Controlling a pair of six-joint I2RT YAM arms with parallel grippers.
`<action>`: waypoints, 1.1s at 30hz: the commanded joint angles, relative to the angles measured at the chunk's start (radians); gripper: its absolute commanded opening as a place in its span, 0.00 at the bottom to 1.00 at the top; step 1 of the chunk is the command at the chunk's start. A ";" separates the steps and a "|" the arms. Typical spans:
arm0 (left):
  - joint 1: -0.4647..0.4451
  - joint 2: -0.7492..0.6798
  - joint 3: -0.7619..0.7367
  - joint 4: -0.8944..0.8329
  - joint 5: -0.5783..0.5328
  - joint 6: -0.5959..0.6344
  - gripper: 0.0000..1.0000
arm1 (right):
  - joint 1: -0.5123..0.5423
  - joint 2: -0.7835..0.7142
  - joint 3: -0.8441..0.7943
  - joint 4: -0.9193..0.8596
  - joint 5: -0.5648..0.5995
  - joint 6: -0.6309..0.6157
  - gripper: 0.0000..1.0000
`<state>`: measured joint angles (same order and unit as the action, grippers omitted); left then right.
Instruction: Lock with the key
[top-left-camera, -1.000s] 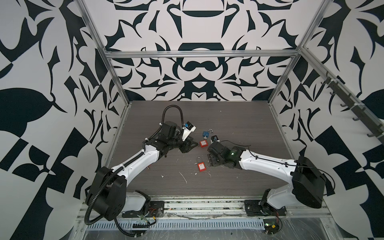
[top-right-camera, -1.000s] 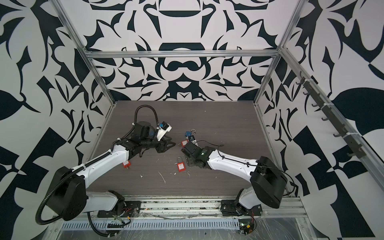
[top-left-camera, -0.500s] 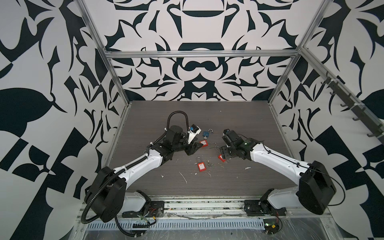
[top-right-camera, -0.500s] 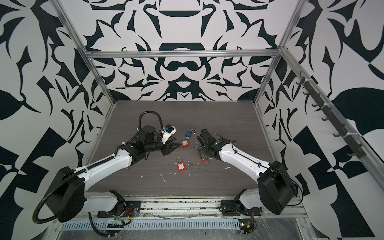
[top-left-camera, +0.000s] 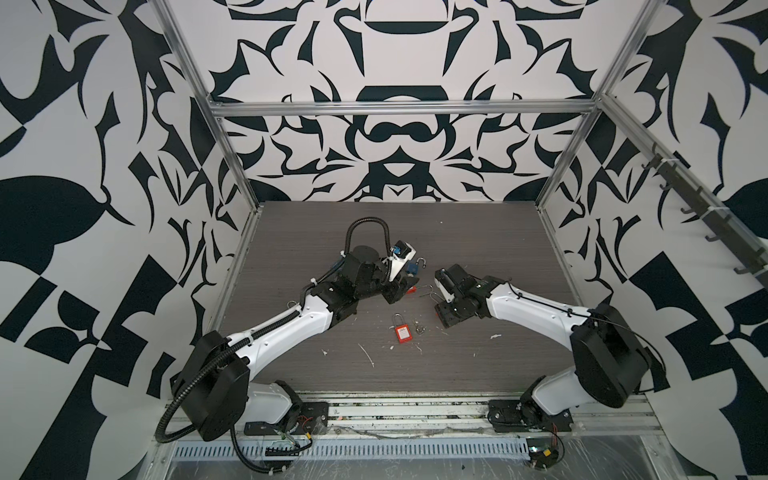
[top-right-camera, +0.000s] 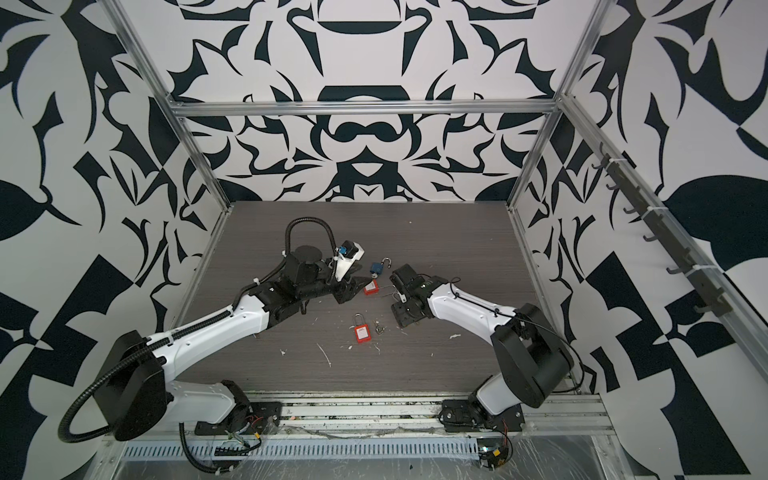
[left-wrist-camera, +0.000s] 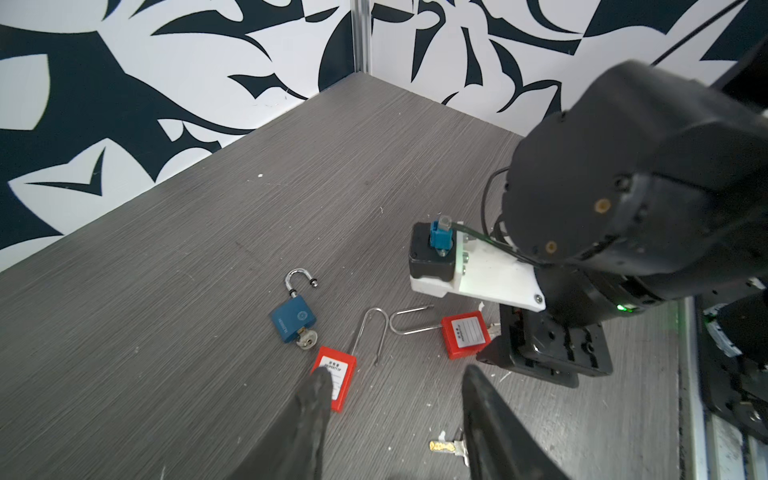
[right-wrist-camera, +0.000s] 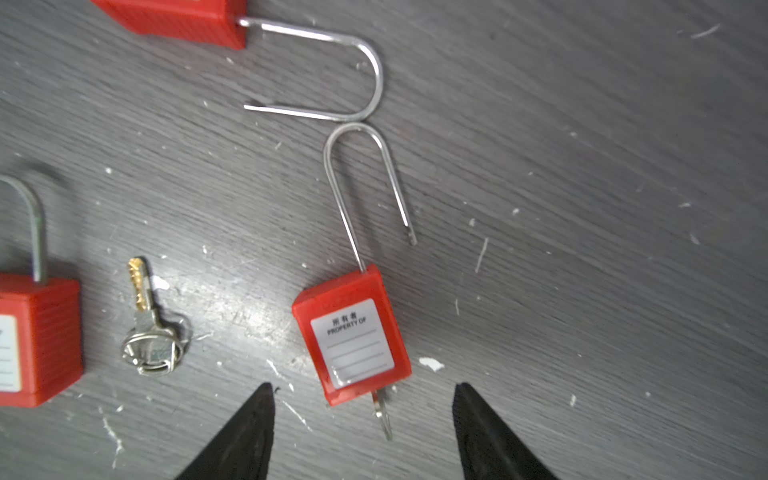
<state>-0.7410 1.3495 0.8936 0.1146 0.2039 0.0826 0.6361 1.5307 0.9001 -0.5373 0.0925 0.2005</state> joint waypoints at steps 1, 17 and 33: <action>-0.003 0.000 0.006 0.002 -0.011 0.026 0.53 | -0.004 0.043 0.043 -0.003 -0.020 -0.004 0.68; -0.003 -0.031 -0.025 -0.029 0.031 0.115 0.53 | -0.010 0.113 0.068 0.002 -0.089 0.087 0.50; -0.003 -0.033 -0.030 -0.047 0.058 0.137 0.52 | -0.005 0.146 0.088 -0.014 -0.082 0.066 0.47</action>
<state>-0.7410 1.3415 0.8726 0.0818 0.2447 0.2085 0.6289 1.7004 0.9722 -0.5232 0.0177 0.2771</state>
